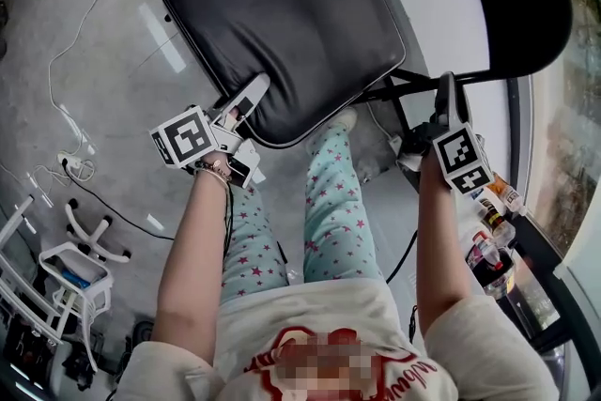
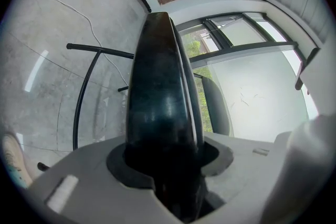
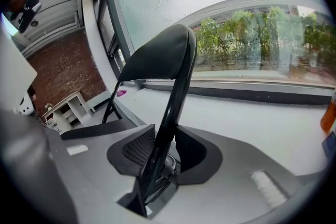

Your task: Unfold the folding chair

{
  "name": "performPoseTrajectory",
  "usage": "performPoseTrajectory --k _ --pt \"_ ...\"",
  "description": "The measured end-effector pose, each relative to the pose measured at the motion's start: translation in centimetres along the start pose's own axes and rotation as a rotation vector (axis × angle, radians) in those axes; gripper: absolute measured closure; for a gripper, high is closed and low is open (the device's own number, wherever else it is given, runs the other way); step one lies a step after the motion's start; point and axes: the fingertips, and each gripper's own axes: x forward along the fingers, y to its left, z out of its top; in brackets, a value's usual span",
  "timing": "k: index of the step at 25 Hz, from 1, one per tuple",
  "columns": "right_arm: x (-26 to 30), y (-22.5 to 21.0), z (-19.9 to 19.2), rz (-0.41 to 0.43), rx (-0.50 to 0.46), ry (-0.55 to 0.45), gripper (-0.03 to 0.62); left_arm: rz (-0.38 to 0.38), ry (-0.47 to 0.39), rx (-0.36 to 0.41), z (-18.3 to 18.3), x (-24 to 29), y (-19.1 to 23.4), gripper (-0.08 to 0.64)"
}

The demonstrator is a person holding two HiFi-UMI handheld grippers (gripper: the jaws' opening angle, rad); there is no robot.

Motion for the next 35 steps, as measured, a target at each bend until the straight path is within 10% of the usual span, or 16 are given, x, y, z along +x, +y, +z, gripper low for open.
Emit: performPoseTrajectory --k 12,35 --pt "-3.0 5.9 -5.2 0.077 0.082 0.115 0.462 -0.088 -0.001 -0.063 0.7 -5.1 7.0 0.344" --pt "-7.0 12.2 -13.8 0.163 -0.138 0.263 0.459 -0.27 0.007 -0.021 0.2 -10.0 16.6 0.322"
